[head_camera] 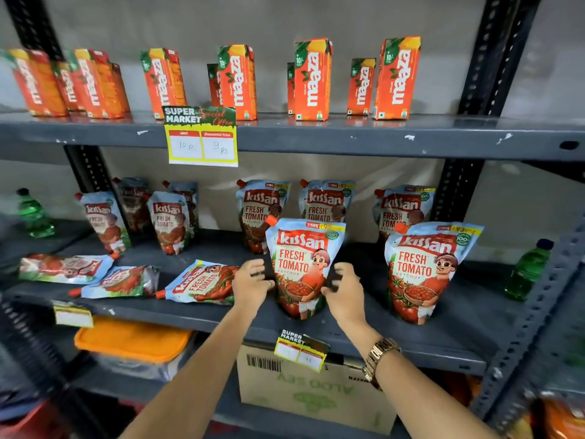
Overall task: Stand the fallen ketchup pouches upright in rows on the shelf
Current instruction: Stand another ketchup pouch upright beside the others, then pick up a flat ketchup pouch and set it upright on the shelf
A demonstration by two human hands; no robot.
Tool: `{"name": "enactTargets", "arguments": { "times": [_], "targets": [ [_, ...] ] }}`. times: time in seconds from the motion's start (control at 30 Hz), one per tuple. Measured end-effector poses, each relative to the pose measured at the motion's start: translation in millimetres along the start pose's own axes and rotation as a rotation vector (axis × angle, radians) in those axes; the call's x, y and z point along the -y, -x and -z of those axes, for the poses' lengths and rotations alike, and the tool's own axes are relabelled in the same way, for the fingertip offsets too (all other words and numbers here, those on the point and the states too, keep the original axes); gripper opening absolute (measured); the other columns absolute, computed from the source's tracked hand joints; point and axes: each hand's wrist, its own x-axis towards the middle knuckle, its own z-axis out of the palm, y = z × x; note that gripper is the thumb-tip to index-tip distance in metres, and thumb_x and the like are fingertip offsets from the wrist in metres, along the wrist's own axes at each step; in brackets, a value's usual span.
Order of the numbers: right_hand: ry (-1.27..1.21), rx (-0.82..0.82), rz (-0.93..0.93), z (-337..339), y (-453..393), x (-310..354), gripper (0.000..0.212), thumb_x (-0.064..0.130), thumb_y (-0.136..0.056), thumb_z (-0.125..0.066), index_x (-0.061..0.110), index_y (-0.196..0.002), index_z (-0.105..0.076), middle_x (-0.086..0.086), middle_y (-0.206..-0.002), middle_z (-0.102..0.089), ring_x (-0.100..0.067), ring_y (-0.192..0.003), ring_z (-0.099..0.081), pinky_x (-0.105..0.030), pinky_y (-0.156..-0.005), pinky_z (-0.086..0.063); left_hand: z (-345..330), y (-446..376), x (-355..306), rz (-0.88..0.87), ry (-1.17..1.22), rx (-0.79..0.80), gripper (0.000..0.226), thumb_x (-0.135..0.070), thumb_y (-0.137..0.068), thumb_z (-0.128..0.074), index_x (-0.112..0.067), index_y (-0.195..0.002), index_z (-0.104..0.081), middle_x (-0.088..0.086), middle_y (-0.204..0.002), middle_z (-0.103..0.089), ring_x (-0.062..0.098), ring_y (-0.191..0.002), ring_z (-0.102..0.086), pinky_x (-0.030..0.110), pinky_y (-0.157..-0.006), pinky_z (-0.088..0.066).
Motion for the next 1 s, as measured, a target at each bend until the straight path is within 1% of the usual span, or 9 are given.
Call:
{"name": "enactTargets", "arguments": {
  "times": [0.1, 0.17, 0.23, 0.3, 0.43, 0.6, 0.7, 0.83, 1.0],
  "targets": [
    [0.0, -0.14, 0.053, 1.3, 14.0, 7.0, 0.043, -0.005, -0.081, -0.059, 0.011, -0.118, -0.047, -0.01, -0.122, -0.049, -0.023, -0.104, -0.057, -0.04, -0.088, -0.05, 21.1, 9.0, -1.1, 0.012, 0.006, -0.142, 0.043, 0.016, -0.078, -0.059, 0.003, -0.118, -0.057, 0.022, -0.122, -0.062, 0.026, -0.098, -0.06, 0.03, -0.082, -0.048],
    [0.007, -0.165, 0.111, 0.1, 21.1, 10.3, 0.036, -0.004, -0.082, -0.057, 0.012, -0.114, -0.049, -0.009, -0.119, -0.05, -0.023, -0.1, -0.058, -0.04, -0.083, -0.051, 34.0, 12.5, 1.2, 0.041, 0.003, -0.236, 0.039, 0.014, -0.079, -0.056, 0.002, -0.116, -0.058, 0.021, -0.119, -0.064, 0.028, -0.103, -0.061, 0.032, -0.089, -0.05],
    [0.026, -0.136, 0.164, -2.9, 27.6, 14.8, 0.032, -0.002, -0.084, -0.055, 0.012, -0.112, -0.049, -0.008, -0.116, -0.051, -0.024, -0.098, -0.059, -0.042, -0.08, -0.053, 46.8, 18.0, 4.5, 0.082, 0.009, -0.322, 0.037, 0.012, -0.08, -0.054, 0.001, -0.114, -0.06, 0.02, -0.116, -0.066, 0.031, -0.108, -0.061, 0.03, -0.091, -0.048],
    [0.056, -0.096, 0.204, -7.8, 32.0, 19.0, 0.035, 0.002, -0.086, -0.054, 0.012, -0.12, -0.048, -0.008, -0.118, -0.053, -0.023, -0.101, -0.059, -0.043, -0.083, -0.054, 56.5, 22.8, 7.1, 0.14, -0.007, -0.395, 0.031, 0.007, -0.082, -0.054, -0.001, -0.111, -0.063, 0.02, -0.108, -0.068, 0.033, -0.108, -0.059, 0.025, -0.082, -0.043],
    [0.09, -0.034, 0.24, -23.1, 38.7, 29.2, 0.043, 0.005, -0.087, -0.055, 0.013, -0.128, -0.046, -0.011, -0.116, -0.058, -0.026, -0.105, -0.057, -0.045, -0.086, -0.054, 72.5, 26.7, 12.5, 0.267, -0.043, -0.457, 0.028, -0.001, -0.084, -0.052, 0.004, -0.11, -0.061, 0.024, -0.107, -0.064, 0.039, -0.107, -0.057, 0.036, -0.086, -0.049],
    [0.171, 0.057, 0.32, -47.8, 33.9, 44.9, 0.03, 0.007, -0.087, -0.055, 0.009, -0.117, -0.055, -0.013, -0.116, -0.062, -0.028, -0.105, -0.057, -0.038, -0.088, -0.049, 84.2, 14.5, 22.1, 0.379, 0.17, -0.421, 0.039, -0.003, -0.083, -0.054, -0.003, -0.122, -0.053, 0.026, -0.122, -0.061, 0.041, -0.112, -0.059, 0.046, -0.097, -0.051],
    [0.199, 0.132, 0.37, -70.1, 25.6, 56.7, 0.032, 0.008, -0.087, -0.054, 0.01, -0.119, -0.055, -0.01, -0.123, -0.058, -0.026, -0.111, -0.055, -0.037, -0.094, -0.047, 88.8, 4.3, 26.9, 0.402, 0.26, -0.335, 0.038, -0.001, -0.085, -0.054, 0.003, -0.122, -0.051, 0.027, -0.127, -0.056, 0.04, -0.115, -0.057, 0.046, -0.099, -0.05],
    [0.294, 0.202, 0.387, -102.4, 9.0, 72.7, 0.036, 0.013, -0.09, -0.051, 0.012, -0.126, -0.05, -0.009, -0.131, -0.053, -0.025, -0.119, -0.051, -0.036, -0.1, -0.042, 96.7, -6.8, 22.3, 0.542, 0.509, -0.323, 0.05, -0.003, -0.086, -0.057, -0.005, -0.131, -0.036, 0.02, -0.132, -0.052, 0.037, -0.116, -0.055, 0.048, -0.095, -0.051],
    [0.362, 0.338, 0.309, -138.9, -11.9, 80.3, 0.04, 0.018, -0.092, -0.047, 0.013, -0.131, -0.043, -0.012, -0.137, -0.045, -0.036, -0.106, -0.061, -0.048, -0.095, -0.049, 96.2, -27.4, 21.5, 0.657, 0.601, -0.177, 0.051, -0.007, -0.091, -0.052, -0.006, -0.138, -0.03, 0.024, -0.137, -0.044, 0.038, -0.117, -0.052, 0.056, -0.097, -0.046]
  ]
}}
